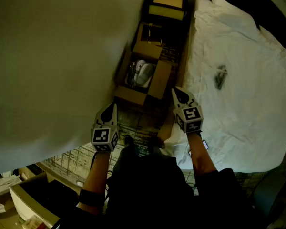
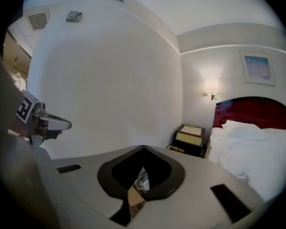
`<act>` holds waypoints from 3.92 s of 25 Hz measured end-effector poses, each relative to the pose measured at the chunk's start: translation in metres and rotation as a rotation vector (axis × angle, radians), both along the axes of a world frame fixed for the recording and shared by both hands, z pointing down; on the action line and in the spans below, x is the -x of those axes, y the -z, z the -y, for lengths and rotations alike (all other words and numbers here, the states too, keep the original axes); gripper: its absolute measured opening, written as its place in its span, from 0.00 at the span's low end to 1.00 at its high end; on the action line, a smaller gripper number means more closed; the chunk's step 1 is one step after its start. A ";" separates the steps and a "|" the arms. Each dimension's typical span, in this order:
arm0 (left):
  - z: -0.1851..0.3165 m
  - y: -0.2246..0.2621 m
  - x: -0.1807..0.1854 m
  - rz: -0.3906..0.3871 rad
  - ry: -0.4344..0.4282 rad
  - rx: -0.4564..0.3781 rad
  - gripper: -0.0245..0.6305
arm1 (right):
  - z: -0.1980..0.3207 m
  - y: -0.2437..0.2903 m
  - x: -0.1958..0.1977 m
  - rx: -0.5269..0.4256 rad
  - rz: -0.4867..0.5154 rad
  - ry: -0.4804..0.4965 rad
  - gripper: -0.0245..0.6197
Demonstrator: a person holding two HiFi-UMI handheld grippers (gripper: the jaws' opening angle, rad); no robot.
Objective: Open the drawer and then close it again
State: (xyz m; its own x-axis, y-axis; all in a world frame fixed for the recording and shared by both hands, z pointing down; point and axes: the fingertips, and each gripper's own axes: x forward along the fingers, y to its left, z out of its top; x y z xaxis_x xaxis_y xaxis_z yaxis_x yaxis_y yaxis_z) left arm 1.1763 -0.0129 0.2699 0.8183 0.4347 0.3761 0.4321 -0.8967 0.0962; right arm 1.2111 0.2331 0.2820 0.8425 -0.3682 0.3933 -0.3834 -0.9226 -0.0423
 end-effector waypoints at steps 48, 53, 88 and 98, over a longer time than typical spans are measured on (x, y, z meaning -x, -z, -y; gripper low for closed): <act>0.276 0.001 0.549 -0.009 1.105 -0.057 0.04 | 0.409 -0.014 0.372 -0.026 0.032 1.118 0.04; 0.294 0.009 0.645 -0.014 1.268 -0.069 0.04 | 0.466 -0.006 0.451 -0.029 0.013 1.285 0.04; 0.127 -0.018 1.063 0.093 2.399 -0.003 0.04 | 0.546 -0.016 0.933 0.007 0.074 2.418 0.04; 0.055 -0.016 1.188 0.099 2.419 -0.033 0.04 | 0.466 -0.016 1.088 0.026 0.067 2.510 0.04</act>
State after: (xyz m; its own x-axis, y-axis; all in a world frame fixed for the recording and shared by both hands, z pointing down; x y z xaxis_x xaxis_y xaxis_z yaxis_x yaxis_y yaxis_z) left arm -0.0122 -0.0678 0.2861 -0.3477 -0.8419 0.4127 -0.9196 0.3921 0.0252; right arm 0.1234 -0.2325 0.2976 -0.8963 -0.1782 0.4062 -0.2350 0.9674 -0.0943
